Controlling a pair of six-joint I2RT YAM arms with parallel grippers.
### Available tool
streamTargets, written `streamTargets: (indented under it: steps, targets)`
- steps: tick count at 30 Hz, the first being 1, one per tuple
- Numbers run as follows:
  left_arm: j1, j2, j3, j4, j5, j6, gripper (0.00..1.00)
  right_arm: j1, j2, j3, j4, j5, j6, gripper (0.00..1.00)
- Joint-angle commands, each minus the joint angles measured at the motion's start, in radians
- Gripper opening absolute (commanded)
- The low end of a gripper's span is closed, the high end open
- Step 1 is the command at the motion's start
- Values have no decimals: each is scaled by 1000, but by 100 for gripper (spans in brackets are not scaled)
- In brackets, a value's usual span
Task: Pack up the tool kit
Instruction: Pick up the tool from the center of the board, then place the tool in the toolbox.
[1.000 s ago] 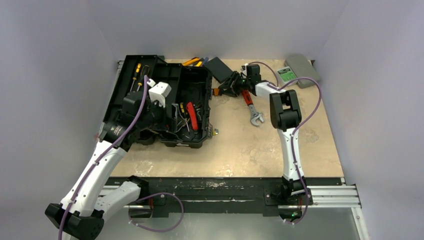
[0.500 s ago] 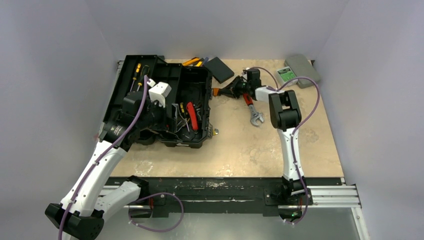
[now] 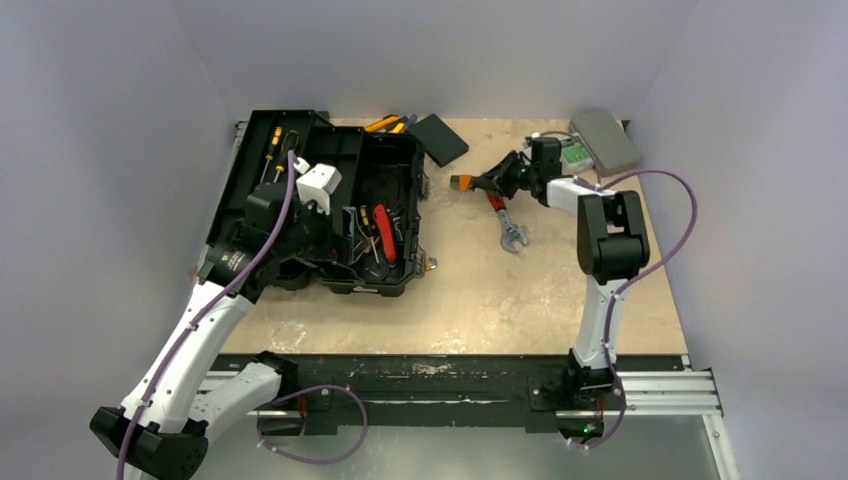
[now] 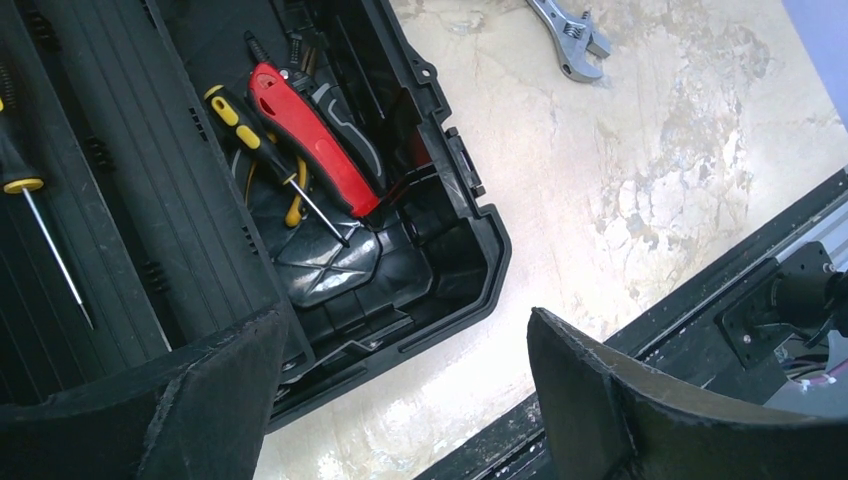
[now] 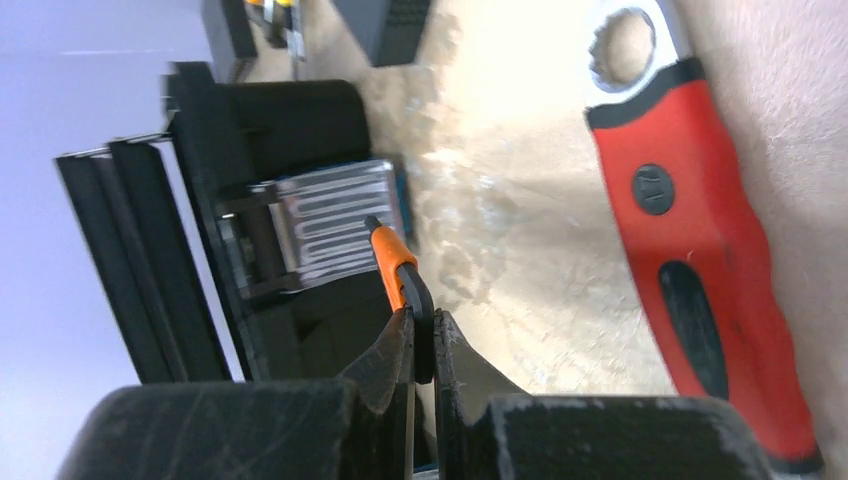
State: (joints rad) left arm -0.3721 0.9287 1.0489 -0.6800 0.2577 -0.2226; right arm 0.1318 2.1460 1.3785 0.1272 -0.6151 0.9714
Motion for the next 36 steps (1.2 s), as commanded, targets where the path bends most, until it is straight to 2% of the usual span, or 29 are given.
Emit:
streamTargets:
  steps: [1,9,16,24,27,31,36]
  targets:
    - [6,-22,20,2,-24,17,87,-2,-182,-27,-16,62,-128,0]
    - [6,-29,25,-5,-94,19,87,50,-355,-28,-138,118,-244,0]
    - [9,-72,17,5,-277,-4,87,218,-365,81,-247,104,-331,0]
    - [10,-190,-32,55,-476,-24,89,391,-275,312,-380,73,-466,0]
    - [14,-214,-41,63,-512,-24,89,449,-225,401,-394,35,-518,0]
    - [22,-208,-36,52,-530,-21,89,500,-130,537,-449,-11,-581,0]
    - [29,-194,-18,26,-425,17,89,540,-46,661,-513,-59,-650,0]
